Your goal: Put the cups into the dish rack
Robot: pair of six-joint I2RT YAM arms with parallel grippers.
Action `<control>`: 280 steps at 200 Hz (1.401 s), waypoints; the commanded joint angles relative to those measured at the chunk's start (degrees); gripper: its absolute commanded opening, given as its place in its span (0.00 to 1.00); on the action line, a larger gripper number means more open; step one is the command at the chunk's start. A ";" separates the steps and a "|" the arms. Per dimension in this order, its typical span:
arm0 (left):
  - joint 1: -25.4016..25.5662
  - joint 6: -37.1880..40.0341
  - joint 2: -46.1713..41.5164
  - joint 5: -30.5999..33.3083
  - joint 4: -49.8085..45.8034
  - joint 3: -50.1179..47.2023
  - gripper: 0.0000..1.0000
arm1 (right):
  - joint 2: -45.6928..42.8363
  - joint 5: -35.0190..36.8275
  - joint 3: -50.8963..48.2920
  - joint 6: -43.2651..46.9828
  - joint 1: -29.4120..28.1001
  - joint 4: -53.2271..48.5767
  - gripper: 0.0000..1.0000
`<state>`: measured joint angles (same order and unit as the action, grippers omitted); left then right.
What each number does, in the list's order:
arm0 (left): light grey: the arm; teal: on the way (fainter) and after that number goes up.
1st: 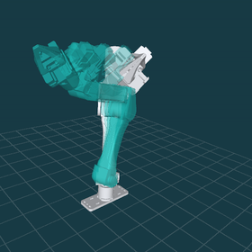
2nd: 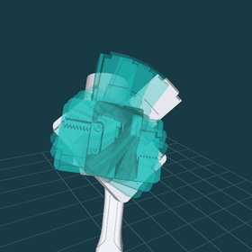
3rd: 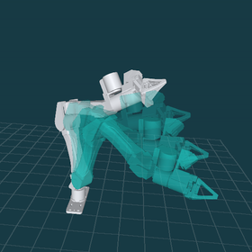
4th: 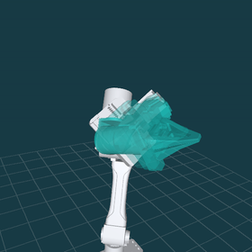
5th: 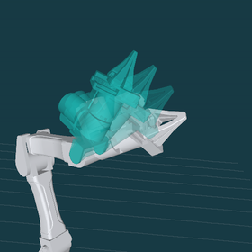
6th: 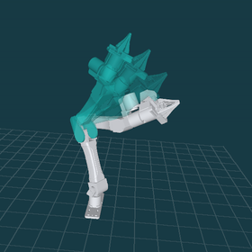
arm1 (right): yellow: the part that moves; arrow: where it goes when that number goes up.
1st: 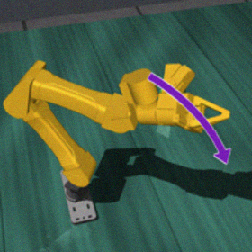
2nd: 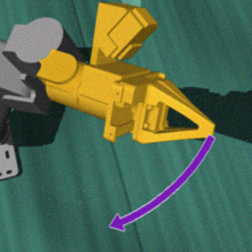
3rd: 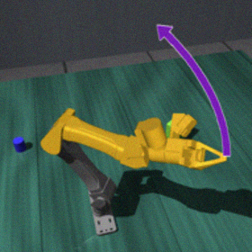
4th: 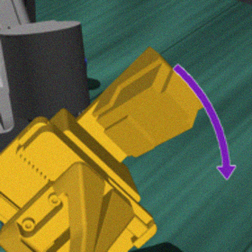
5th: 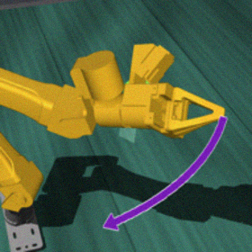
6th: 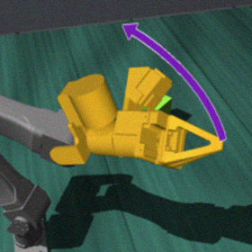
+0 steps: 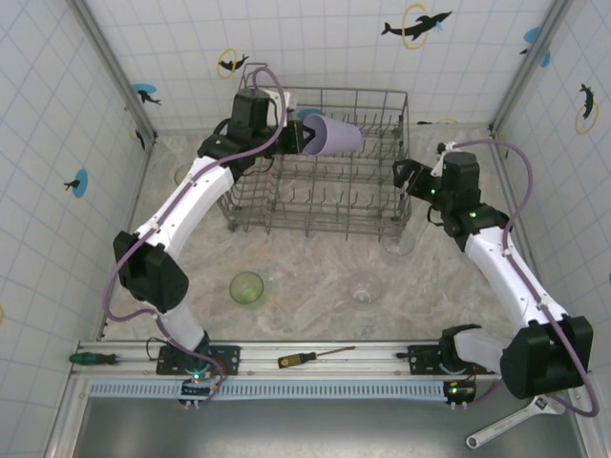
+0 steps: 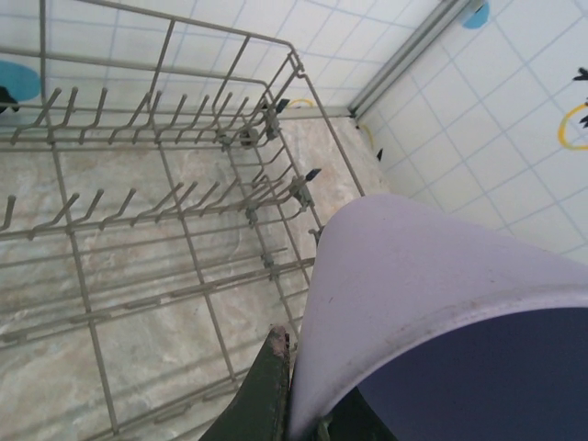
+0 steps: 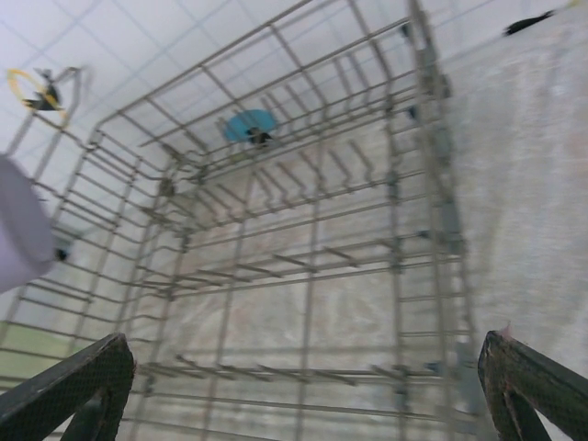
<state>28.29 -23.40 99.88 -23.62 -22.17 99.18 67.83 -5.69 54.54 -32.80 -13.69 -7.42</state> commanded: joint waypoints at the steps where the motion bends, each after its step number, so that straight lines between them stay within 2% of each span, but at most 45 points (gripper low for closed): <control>1: -0.97 -1.29 1.58 -7.31 8.70 -1.55 0.00 | 1.99 -5.46 0.95 -5.78 -1.48 9.29 1.00; 11: -1.52 -1.81 1.81 -8.89 11.43 -3.20 0.00 | 2.99 -5.80 0.58 -8.07 -2.18 11.35 1.00; 48: -3.37 -6.36 1.55 -14.24 27.50 -14.22 0.00 | 5.75 -10.26 -5.00 -20.31 -3.31 31.88 1.00; 58: -5.94 -8.32 1.47 -15.57 32.66 -17.25 0.00 | 6.61 -10.78 -5.90 -23.58 -3.35 36.22 1.00; 82: -6.82 -11.04 1.12 -17.41 42.87 -22.97 0.00 | 9.09 -10.70 -5.15 -27.60 -4.08 39.95 1.00; 133: -6.84 -13.19 2.55 -17.96 50.74 -24.48 0.00 | 14.17 -10.78 -3.48 -33.04 -6.77 44.00 1.00; 181: -6.85 -21.41 4.77 -21.90 58.76 -24.90 0.00 | 19.79 -13.43 -0.55 -39.93 -7.31 51.45 1.00; 254: -6.59 -25.97 4.95 -22.55 63.82 -27.63 0.00 | 25.00 -11.82 2.10 -44.88 -9.69 59.37 1.00; 280: -5.74 -26.78 5.02 -22.83 64.54 -28.54 0.00 | 27.91 -11.49 3.32 -47.52 -9.79 65.34 0.98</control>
<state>21.61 -48.34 104.42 -44.58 38.44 71.90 92.86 -18.02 54.59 -77.08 -23.35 49.36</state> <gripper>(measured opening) 0.089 0.997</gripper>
